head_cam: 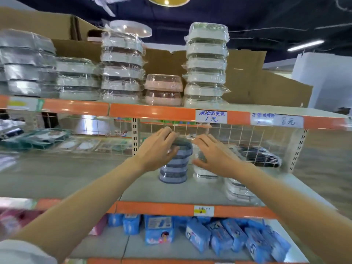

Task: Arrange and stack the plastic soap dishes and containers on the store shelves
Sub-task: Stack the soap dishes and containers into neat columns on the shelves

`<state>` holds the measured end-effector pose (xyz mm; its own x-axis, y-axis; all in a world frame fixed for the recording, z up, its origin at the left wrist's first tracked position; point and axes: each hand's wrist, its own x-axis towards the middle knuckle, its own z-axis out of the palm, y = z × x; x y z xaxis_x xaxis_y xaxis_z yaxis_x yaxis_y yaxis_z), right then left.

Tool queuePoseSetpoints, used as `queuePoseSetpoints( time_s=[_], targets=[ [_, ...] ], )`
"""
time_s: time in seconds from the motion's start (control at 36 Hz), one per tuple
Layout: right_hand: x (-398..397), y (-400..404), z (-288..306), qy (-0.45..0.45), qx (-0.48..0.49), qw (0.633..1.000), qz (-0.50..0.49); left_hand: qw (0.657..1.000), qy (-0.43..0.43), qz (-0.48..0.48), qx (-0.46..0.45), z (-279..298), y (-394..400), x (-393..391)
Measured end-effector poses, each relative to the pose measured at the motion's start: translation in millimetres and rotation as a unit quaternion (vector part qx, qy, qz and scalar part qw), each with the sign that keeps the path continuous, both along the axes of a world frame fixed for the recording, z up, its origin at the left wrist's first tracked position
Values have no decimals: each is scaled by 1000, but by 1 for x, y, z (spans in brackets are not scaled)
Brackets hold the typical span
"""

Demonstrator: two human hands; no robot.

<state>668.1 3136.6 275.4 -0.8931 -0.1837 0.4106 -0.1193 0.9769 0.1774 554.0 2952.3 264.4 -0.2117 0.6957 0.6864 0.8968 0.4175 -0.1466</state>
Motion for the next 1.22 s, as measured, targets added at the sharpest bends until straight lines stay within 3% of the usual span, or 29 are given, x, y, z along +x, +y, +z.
queuePoseSetpoints(
  time_s=[0.36, 0.83, 0.97, 1.22],
  targets=[
    [-72, 10, -40, -164, -95, 980, -58, 969, -164, 133, -127, -54, -14, -37],
    [-201, 57, -57, -176, -121, 976, -46, 967, -195, 131, -97, -74, 27, -100],
    [-218, 67, -60, -222, -150, 962, -56, 959, -214, 154, -103, -81, 35, -113],
    [-197, 75, -64, -154, -146, 976, -49, 951, -245, 161, -97, -82, 48, -127]
  ],
)
